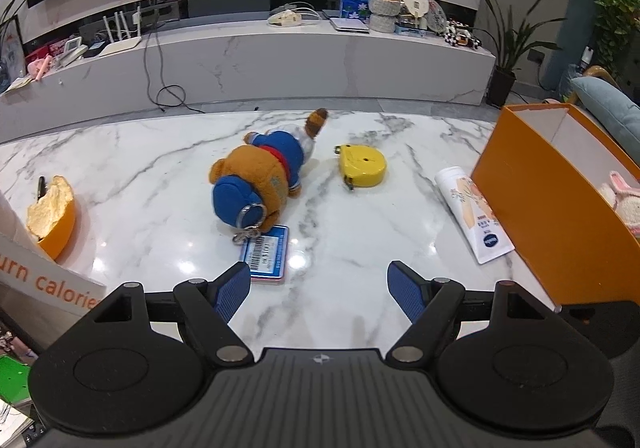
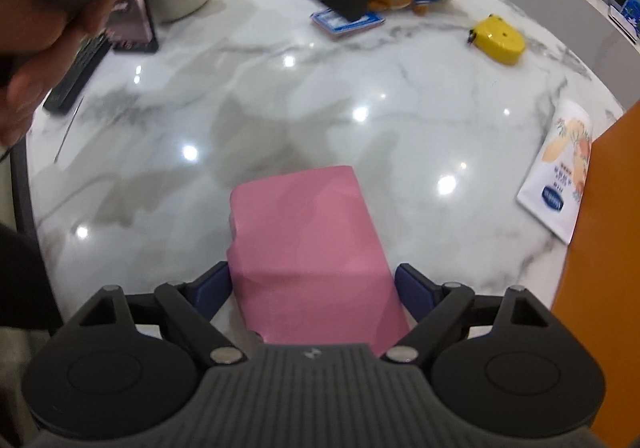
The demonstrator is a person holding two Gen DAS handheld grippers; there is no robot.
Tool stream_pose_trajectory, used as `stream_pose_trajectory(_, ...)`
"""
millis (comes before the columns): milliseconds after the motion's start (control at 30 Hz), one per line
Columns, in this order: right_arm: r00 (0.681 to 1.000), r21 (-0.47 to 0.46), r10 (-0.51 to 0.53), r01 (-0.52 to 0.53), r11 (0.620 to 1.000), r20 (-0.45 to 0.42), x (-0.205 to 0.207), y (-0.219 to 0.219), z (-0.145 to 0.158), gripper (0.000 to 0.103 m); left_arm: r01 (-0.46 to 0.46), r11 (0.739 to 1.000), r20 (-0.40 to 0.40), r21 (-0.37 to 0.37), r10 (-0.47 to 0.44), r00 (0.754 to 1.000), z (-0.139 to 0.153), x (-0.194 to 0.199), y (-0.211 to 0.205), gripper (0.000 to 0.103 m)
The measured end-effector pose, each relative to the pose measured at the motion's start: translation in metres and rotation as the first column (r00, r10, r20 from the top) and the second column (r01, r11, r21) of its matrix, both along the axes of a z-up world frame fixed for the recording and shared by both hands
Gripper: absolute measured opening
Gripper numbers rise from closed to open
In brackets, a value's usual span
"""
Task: Organize objects
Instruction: 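Grasp the white peach-print bottle with the left gripper while the right holds the pink block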
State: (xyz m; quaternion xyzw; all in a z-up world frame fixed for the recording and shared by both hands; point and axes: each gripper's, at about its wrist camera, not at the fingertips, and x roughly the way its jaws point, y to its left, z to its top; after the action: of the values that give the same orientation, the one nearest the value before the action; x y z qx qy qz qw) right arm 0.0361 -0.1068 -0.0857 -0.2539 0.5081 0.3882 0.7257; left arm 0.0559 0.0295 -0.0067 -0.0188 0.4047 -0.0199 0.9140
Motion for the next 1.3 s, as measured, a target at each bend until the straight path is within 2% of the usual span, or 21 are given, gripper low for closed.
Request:
stream_pose_trajectory(167, 1.000, -0.033, 0.018, -0.018, 0.999, 0.021, -0.019, 0.006, -0.006, 0.088, 0.056, 0.997, -0.046, -0.055, -0.059, 0.997, -0.012, 0.017, -0.016, 0.089)
stream_pose_trajectory(300, 1.000, -0.043, 0.027, -0.027, 0.999, 0.013, -0.020, 0.006, -0.006, 0.089, 0.099, 0.984, -0.097, -0.148, -0.114, 0.989, -0.025, 0.041, -0.034, 0.082)
stream_pose_trajectory(433, 0.999, -0.038, 0.031, -0.030, 0.999, 0.014, -0.020, 0.004, -0.006, 0.091, 0.141, 0.976, -0.084, -0.166, -0.157, 0.984, -0.031, 0.070, -0.058, 0.082)
stream_pose_trajectory(600, 0.999, -0.037, 0.050, -0.049, 0.998, 0.009, -0.019, 0.004, -0.007, 0.095, 0.165, 0.954, -0.120, -0.248, -0.200, 0.972, -0.041, 0.110, -0.077, 0.082)
stream_pose_trajectory(733, 0.998, -0.039, 0.055, -0.055, 0.998, 0.007, -0.018, 0.005, -0.008, 0.096, 0.235, 0.947, -0.128, -0.219, -0.266, 0.955, -0.047, 0.129, -0.096, 0.082)
stream_pose_trajectory(900, 0.998, -0.039, 0.057, -0.057, 0.998, 0.007, -0.016, 0.005, -0.007, 0.097, 0.264, 0.944, -0.176, -0.198, -0.299, 0.938, -0.062, 0.147, -0.108, 0.082)
stream_pose_trajectory(1000, 0.998, -0.039, 0.056, -0.055, 0.998, 0.006, -0.016, 0.005, -0.007, 0.098, 0.250, 0.955, -0.164, -0.157, -0.275, 0.947, -0.064, 0.145, -0.106, 0.087)
stream_pose_trajectory(1167, 0.998, -0.039, 0.056, -0.056, 0.998, 0.007, -0.015, 0.004, -0.007, 0.098, 0.212, 0.969, -0.198, -0.128, -0.235, 0.952, -0.060, 0.138, -0.085, 0.087)
stream_pose_trajectory(1267, 0.998, -0.042, 0.055, -0.055, 0.998, 0.006, -0.015, 0.004, -0.007, 0.099, 0.189, 0.978, -0.214, -0.091, -0.204, 0.955, -0.054, 0.136, -0.076, 0.076)
stream_pose_trajectory(1300, 0.998, -0.043, 0.055, -0.055, 0.998, 0.005, -0.014, 0.004, -0.007, 0.100, 0.196, 0.974, -0.207, -0.113, -0.216, 0.954, -0.051, 0.136, -0.073, 0.077)
